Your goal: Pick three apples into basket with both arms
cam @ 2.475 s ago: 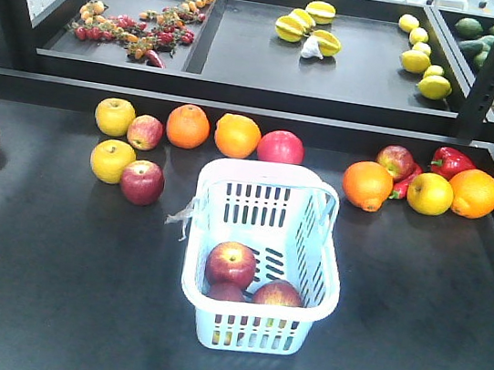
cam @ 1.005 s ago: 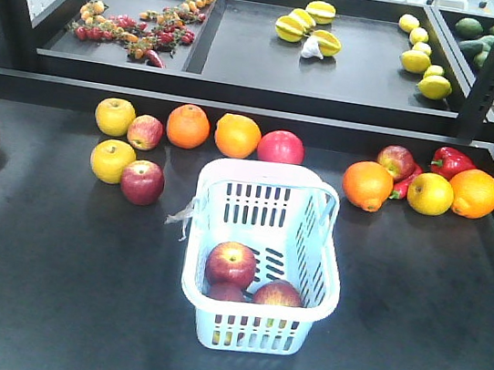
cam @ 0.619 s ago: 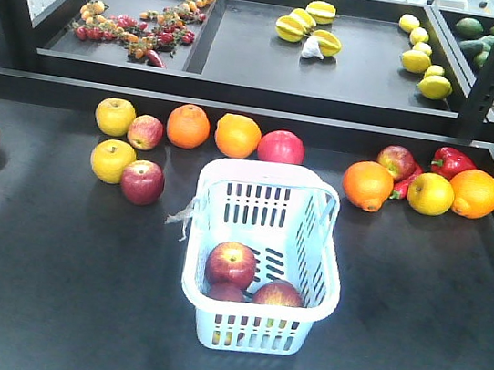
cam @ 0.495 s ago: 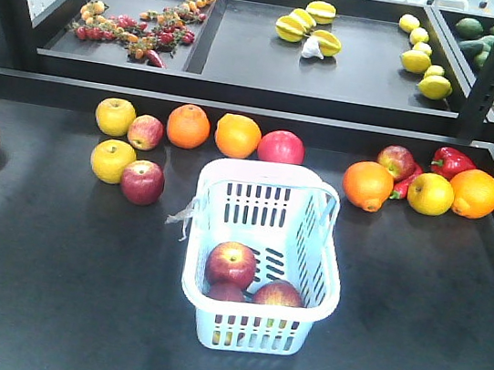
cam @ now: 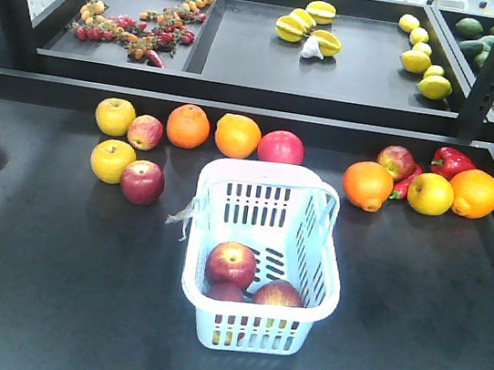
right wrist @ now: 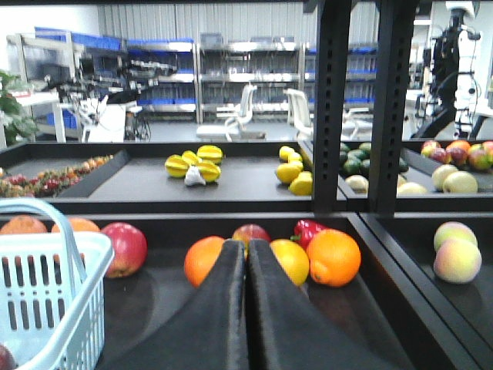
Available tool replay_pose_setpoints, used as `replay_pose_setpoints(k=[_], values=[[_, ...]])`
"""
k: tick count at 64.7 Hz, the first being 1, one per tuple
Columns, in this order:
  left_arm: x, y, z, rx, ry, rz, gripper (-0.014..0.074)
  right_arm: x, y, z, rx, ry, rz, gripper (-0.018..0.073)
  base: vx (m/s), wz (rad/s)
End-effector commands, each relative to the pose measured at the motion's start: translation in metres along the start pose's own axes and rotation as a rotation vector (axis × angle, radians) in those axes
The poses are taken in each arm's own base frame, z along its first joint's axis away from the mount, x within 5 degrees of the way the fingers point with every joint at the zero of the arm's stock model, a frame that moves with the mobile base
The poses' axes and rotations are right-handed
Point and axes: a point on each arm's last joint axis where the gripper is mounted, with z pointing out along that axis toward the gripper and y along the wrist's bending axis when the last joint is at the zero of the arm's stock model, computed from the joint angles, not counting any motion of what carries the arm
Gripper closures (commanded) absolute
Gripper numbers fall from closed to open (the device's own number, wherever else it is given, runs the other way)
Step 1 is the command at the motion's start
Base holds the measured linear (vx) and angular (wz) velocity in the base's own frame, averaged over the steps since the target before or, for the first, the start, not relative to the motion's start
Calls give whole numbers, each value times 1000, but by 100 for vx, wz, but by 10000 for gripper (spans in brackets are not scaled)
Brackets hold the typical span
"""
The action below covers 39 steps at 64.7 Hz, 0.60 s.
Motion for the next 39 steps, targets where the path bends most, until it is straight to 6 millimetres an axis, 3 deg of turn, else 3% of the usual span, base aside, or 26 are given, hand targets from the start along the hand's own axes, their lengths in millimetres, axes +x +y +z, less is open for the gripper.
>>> replay_pose_setpoints(k=[1,39], values=[[1,1,0,-7,-63,-9,603,-5,0,-1,-1,-105,-8,564,0,0],[1,1,0,-7,-63,-9,603,-6,0,-1,-1,-108,-4,564,0,0]])
